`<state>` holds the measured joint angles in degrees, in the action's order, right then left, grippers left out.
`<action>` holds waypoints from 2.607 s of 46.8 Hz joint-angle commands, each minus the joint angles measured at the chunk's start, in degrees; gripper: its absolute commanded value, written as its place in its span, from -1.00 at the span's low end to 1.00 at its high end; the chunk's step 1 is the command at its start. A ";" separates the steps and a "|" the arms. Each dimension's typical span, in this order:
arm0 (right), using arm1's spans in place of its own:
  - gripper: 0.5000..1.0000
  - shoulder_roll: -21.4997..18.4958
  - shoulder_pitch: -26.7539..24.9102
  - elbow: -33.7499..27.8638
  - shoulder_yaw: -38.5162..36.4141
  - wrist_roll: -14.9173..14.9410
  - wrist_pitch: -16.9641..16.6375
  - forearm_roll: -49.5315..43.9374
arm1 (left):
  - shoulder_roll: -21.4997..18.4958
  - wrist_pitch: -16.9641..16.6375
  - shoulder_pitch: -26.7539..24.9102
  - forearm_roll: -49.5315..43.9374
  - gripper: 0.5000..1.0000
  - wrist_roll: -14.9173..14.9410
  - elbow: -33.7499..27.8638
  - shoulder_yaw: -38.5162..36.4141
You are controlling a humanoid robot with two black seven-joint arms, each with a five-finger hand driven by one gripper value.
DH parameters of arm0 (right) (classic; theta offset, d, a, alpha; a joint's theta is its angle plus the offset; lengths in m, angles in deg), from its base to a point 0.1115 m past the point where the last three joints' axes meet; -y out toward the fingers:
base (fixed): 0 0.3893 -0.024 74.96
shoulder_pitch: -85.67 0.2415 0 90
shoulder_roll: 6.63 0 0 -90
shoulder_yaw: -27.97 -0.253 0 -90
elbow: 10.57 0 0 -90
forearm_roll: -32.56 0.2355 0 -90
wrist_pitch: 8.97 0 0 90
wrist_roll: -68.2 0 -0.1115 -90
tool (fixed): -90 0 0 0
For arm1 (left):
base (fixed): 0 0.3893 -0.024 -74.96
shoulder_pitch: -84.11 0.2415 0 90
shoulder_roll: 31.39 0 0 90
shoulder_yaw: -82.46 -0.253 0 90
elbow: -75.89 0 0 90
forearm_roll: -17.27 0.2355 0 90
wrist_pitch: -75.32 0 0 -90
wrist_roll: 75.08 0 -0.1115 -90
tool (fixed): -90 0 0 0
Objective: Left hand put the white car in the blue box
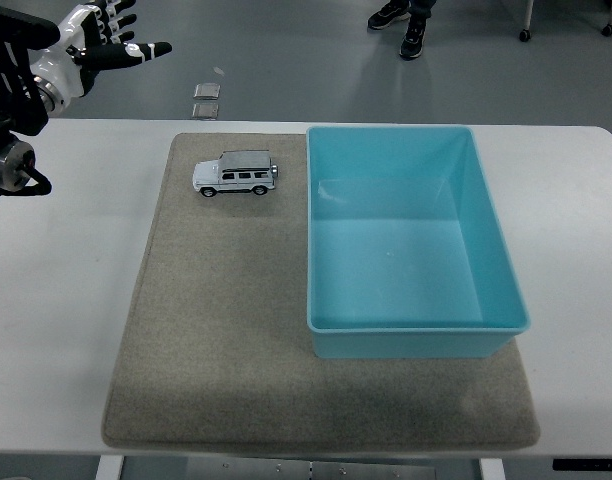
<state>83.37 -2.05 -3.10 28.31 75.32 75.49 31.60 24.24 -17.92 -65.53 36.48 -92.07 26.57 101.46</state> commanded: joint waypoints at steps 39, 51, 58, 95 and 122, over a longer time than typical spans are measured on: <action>0.74 0.00 0.00 0.00 0.01 0.00 0.00 0.00 | 0.80 -3.09 -13.65 25.96 0.98 5.56 -9.13 -26.19; 0.74 0.00 0.00 0.00 -0.07 0.00 0.00 0.00 | 2.91 -3.09 -17.09 29.48 0.94 6.89 -8.51 -33.67; 0.74 0.00 0.00 0.00 0.01 0.00 0.00 0.00 | 4.05 -3.18 -17.09 30.89 0.93 6.89 -7.90 -35.69; 0.74 0.00 0.00 0.00 0.01 0.00 0.00 0.00 | 12.66 -3.00 -16.47 32.56 0.66 6.89 2.56 -40.27; 0.74 0.00 0.00 0.00 -0.07 0.00 0.00 0.00 | 13.89 -3.00 -16.30 32.56 0.09 8.12 3.00 -42.29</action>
<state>83.37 -2.05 -3.10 28.29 75.31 75.49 31.60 38.13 -20.92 -81.84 69.04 -83.96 29.57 59.23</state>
